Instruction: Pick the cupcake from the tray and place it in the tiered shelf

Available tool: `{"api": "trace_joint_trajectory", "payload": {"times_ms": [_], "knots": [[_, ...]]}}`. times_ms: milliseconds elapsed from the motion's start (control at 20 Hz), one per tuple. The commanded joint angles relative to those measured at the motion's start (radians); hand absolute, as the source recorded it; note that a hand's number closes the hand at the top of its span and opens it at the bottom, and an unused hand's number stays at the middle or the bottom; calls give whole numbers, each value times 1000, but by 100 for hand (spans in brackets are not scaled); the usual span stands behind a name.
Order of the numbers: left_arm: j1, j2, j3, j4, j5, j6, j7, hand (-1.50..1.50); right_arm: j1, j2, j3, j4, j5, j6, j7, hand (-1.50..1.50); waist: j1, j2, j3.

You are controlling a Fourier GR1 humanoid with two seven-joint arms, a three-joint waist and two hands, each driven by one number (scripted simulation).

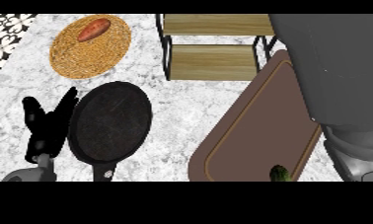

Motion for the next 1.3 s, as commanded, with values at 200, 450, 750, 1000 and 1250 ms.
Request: {"api": "trace_joint_trajectory", "payload": {"times_ms": [200,450,750,1000,1250], "knots": [[-51,-71,-51,11,1,-4,55,0,-55,-30,-32,201,34,-70,-121,150,-5,5,-9],[-4,-29,-13,-11,36,-68,49,0,-71,-41,-34,304,55,-97,-196,150,-2,3,-9],[24,-57,-30,-52,27,-63,67,0,-54,-14,-53,420,64,-225,-338,150,9,5,-8],[-64,-66,-13,55,7,-51,42,0,-62,-3,-48,449,71,-238,-380,150,-7,6,-9],[7,-58,-4,-38,8,-53,64,0,-85,-38,-34,462,89,-162,-359,150,-6,0,-8]]}}
